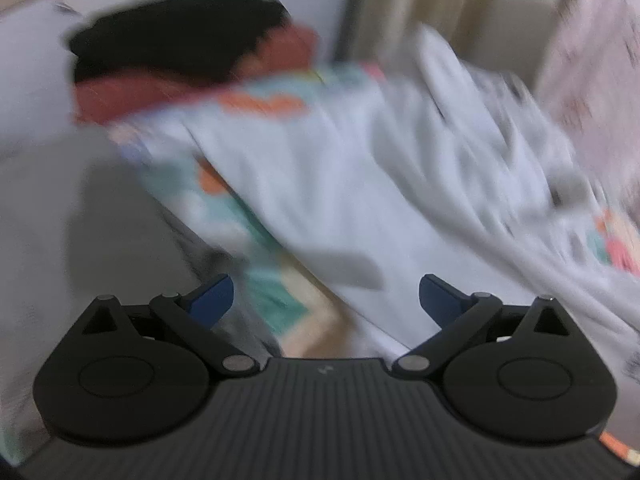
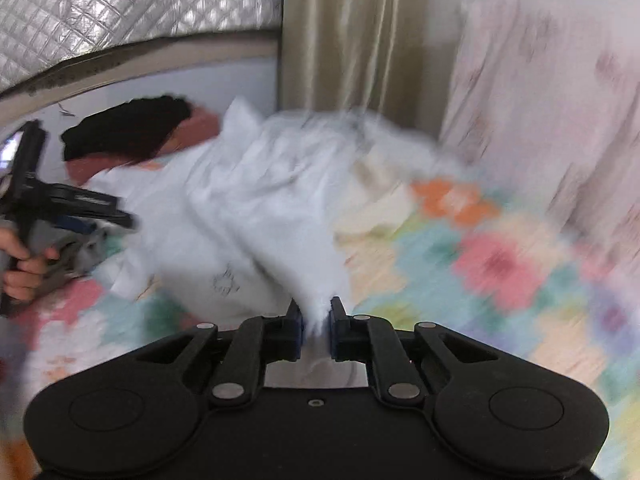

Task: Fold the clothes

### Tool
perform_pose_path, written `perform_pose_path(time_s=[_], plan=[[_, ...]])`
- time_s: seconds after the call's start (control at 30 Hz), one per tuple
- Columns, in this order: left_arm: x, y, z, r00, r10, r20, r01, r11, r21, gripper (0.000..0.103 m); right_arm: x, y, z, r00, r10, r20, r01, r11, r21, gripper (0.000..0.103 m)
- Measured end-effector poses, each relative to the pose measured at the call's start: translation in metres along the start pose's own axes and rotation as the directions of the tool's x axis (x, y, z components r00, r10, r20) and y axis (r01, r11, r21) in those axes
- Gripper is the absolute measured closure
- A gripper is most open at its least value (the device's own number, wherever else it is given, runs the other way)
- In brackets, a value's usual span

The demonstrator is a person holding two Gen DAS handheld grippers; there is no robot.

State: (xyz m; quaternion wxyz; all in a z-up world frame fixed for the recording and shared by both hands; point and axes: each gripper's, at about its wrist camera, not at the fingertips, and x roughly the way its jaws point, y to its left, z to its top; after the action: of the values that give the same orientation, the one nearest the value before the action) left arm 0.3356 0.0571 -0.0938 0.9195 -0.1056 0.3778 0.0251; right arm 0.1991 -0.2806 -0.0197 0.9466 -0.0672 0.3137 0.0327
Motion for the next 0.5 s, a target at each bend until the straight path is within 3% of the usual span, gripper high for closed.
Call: perform_pose_path(time_s=[0.07,0.17,0.3,0.4,0.5], plan=[[-0.004,-0.002,0.005,1.0,-0.01,0.004,0.01,0.999,0.032,0.001,-0.019,-0.022,0.018,0.997,-0.059,0.058,0.059,0.998,0.0,0.093],[0.002,-0.006,-0.001,0.996,-0.062,-0.059,0.063,0.998,0.014,0.001,-0.04,-0.062,0.033,0.986,-0.141,0.089,0.136,0.989,0.065,0.093],[0.02,-0.023,-0.019,0.99,-0.046,-0.131,0.055,0.996,0.064,0.001,-0.028,-0.112,0.012,0.958,-0.286,0.017,0.283,0.954,0.101,0.094],[0.022,-0.033,-0.025,0.993,-0.02,-0.112,0.032,0.994,0.102,0.001,-0.014,-0.16,-0.009,0.883,-0.469,-0.029,0.469,0.878,0.1,0.094],[0.025,-0.041,-0.031,0.995,-0.035,-0.098,0.047,0.991,0.124,0.001,-0.002,-0.233,-0.024,0.812,-0.566,-0.143,0.583,0.774,0.246,0.094]])
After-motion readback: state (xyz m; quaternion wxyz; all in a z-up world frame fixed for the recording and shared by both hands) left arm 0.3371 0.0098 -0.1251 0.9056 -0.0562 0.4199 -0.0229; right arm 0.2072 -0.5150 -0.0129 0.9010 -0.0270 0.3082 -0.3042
